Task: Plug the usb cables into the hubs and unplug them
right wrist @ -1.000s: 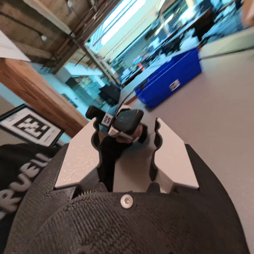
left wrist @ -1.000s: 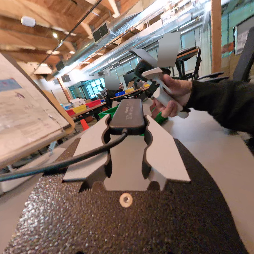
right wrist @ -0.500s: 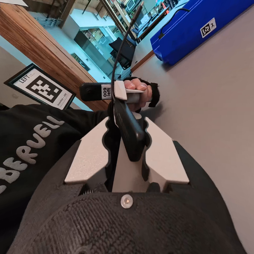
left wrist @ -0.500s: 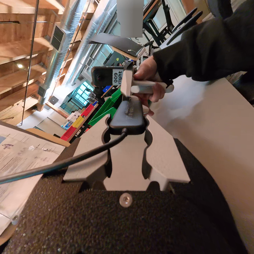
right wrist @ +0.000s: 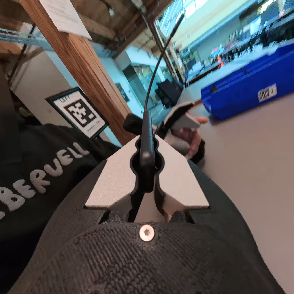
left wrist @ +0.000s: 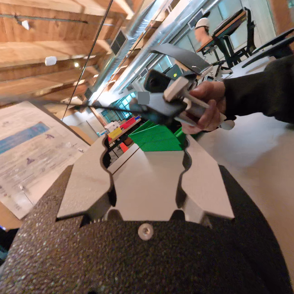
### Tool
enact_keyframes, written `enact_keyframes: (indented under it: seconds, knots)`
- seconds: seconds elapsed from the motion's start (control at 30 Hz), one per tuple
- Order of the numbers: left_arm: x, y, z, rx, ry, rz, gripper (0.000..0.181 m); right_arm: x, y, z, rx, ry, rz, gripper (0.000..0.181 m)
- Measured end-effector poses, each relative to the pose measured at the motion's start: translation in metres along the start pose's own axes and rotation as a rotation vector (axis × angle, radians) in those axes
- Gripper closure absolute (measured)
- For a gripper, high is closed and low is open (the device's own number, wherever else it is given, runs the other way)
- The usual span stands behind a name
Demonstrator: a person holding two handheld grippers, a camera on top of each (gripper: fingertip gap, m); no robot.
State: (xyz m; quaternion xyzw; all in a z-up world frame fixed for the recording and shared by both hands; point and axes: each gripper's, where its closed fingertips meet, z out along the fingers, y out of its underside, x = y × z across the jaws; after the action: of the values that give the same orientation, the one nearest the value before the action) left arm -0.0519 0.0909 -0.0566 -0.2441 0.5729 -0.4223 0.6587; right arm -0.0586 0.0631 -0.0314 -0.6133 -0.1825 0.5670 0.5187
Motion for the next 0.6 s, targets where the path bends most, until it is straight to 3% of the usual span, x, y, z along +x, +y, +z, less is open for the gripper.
enact_keyframes:
  seconds: [0.1, 0.2, 0.3, 0.4, 0.47, 0.6]
  knots:
    - [-0.005, 0.005, 0.000, -0.007, -0.013, -0.095, 0.086, -0.006, -0.038, -0.015, 0.177, 0.069, -0.076, 0.170]
    - [-0.011, 0.010, 0.000, -0.021, -0.042, -0.133, 0.087, 0.015, -0.065, -0.053, 0.225, 0.454, -0.201, 0.170]
    - [-0.018, 0.011, -0.002, -0.012, -0.071, -0.168, 0.092, 0.031, -0.081, -0.123, 0.117, 0.960, -0.379, 0.170]
    - [-0.023, 0.013, -0.004, -0.013, -0.088, -0.186, 0.097, 0.031, -0.105, -0.188, -0.069, 1.230, -0.514, 0.170]
    - [-0.023, 0.014, -0.004, -0.015, -0.090, -0.190, 0.101, 0.035, -0.126, -0.225, -0.171, 1.295, -0.569, 0.170]
    - [-0.026, 0.018, -0.004, -0.028, -0.101, -0.196, 0.105, 0.068, -0.149, -0.275, -0.244, 1.217, -0.478, 0.170]
